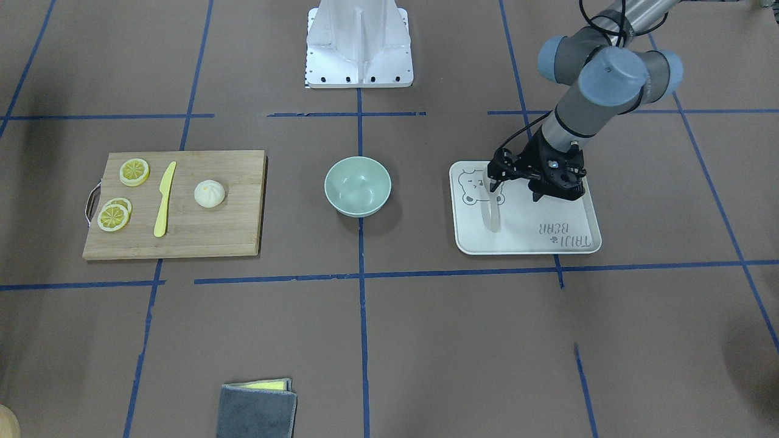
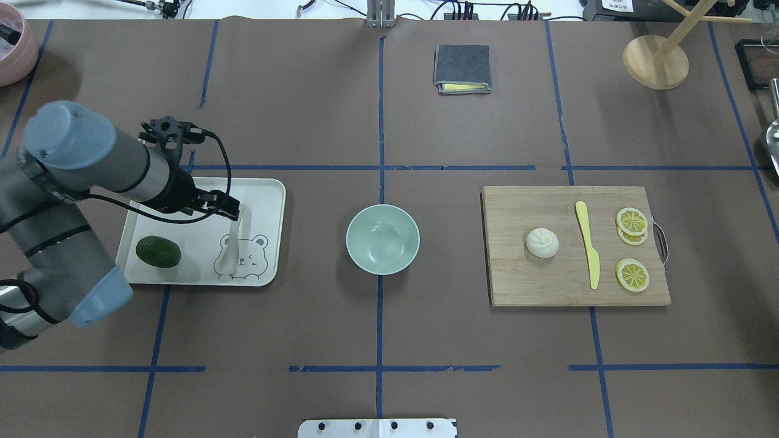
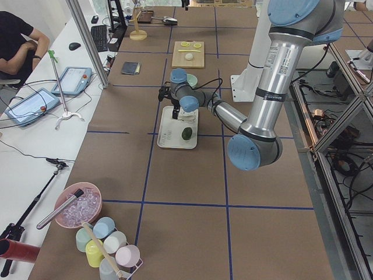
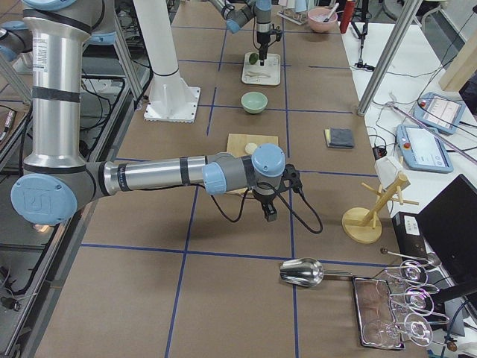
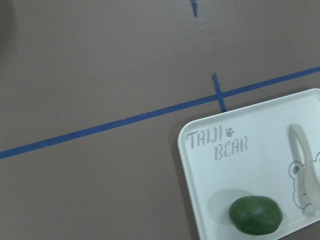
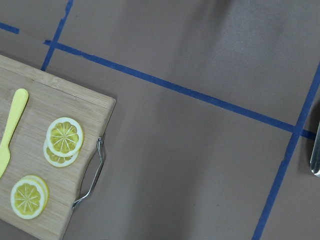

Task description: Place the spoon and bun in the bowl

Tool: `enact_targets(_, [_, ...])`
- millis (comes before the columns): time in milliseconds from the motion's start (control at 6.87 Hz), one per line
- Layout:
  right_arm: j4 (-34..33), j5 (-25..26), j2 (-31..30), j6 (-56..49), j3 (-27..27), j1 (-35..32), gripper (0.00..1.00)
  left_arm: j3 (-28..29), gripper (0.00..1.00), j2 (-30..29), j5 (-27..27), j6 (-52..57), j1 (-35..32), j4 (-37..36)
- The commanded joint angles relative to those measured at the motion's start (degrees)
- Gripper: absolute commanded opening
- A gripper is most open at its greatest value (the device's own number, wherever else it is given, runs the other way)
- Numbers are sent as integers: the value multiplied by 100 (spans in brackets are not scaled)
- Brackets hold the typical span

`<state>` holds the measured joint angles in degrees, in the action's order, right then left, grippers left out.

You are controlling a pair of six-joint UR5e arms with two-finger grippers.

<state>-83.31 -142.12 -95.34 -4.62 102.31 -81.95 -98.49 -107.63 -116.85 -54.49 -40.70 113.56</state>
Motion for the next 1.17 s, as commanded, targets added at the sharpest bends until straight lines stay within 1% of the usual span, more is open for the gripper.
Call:
enact_targets(0, [-1, -9, -2, 14, -27, 56, 100, 295, 90, -127, 206, -36, 132, -9])
enact_targets(146, [-1, -9, 7, 14, -27, 74, 100, 391, 90, -136, 206, -36, 237, -9])
enact_targets(291, [-1, -9, 7, 14, -27, 74, 100, 392, 87, -144, 215, -36, 333, -9])
enact_targets(437, [-1, -9, 7, 14, -27, 74, 100, 401, 86, -145, 346, -36, 378, -9])
enact_targets(583, [-1, -9, 7, 14, -35, 83, 100, 418, 72, -162, 399, -27, 404, -9])
enact_targets(728, [-10, -9, 7, 14, -35, 83, 100, 427, 40, -180, 400, -18, 413, -9])
enact_targets(874, [-10, 0, 7, 14, -35, 83, 100, 419, 5, -188, 400, -9, 414, -9])
enact_targets(1019, [-10, -9, 7, 14, -44, 83, 100, 410, 0, -223, 400, -18, 414, -9])
